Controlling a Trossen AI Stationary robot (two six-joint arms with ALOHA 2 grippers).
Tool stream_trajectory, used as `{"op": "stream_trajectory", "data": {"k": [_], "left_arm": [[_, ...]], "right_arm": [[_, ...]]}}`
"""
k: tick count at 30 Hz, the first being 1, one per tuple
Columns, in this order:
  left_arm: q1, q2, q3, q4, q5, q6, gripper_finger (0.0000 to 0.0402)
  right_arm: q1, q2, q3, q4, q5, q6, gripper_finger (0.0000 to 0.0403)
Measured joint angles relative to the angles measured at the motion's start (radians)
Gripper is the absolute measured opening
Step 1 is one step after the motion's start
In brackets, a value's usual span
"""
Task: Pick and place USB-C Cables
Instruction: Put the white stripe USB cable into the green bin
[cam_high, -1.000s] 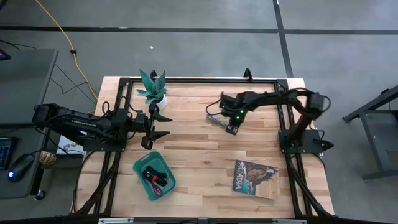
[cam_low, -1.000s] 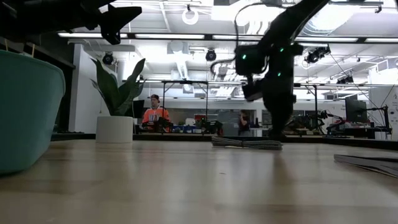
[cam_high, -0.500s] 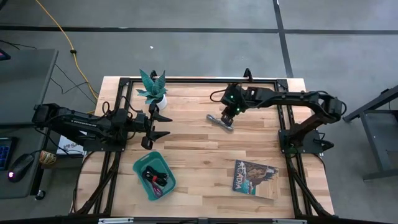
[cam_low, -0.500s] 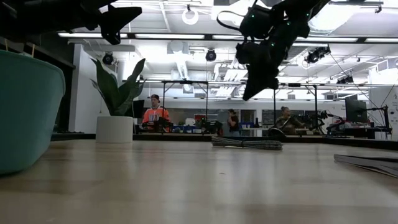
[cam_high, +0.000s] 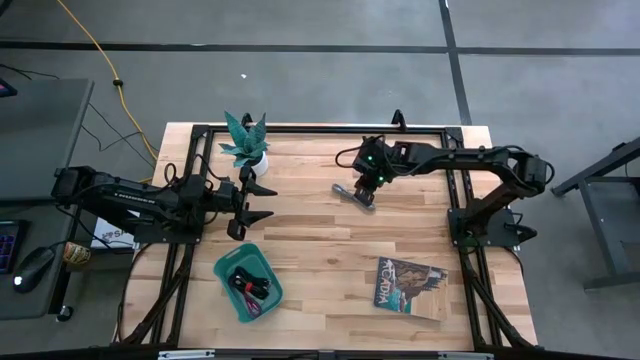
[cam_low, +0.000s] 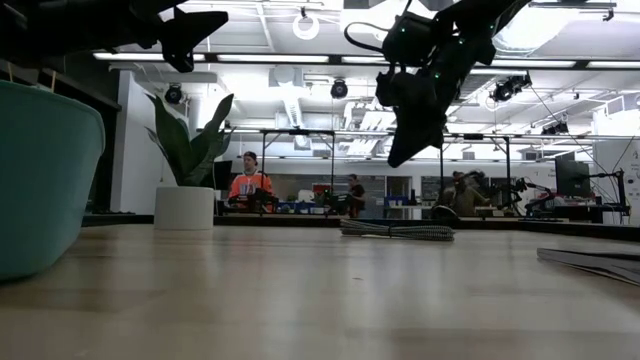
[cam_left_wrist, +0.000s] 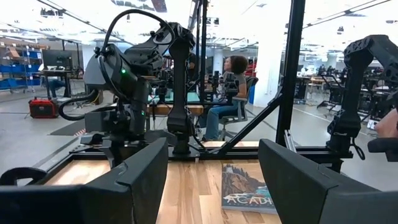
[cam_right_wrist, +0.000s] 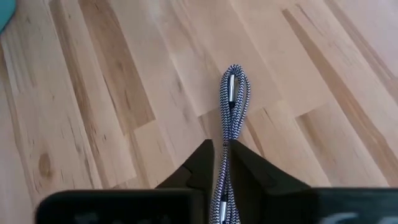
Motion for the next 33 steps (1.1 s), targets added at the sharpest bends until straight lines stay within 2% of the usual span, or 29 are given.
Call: {"op": "stream_trajectory", "data": {"k": [3,10,16,20,26,33], "left_arm": [[0.0,0.0,0.0,0.0,0.0,0.0,0.0229],[0.0,0.0,0.0,0.0,0.0,0.0,0.0229],[0.0,0.0,0.0,0.0,0.0,-0.001,0.0229],[0.0,0.0,0.0,0.0,0.0,-0.002,0.0229],[0.0,0.0,0.0,0.0,0.0,-0.002,0.0229],[0.0,0.0,0.0,-0.003,0.0,-0.002,0.0229]], "right_arm": [[0.003,0.0,0.0,0.0,0.001,0.0,0.007],[0.036,0.0,0.0,0.004,0.088,-0.001,0.0167],[0.046,0.0,0.0,0.004,0.103,-0.001,0.0234],[0.046,0.0,0.0,0.004,0.104,-0.008,0.0251],[0.046,0.008,0.0,0.008,0.104,-0.008,0.0252],[0.046,0.115,0.001,0.028,0.109,-0.032,0.0252]]}}
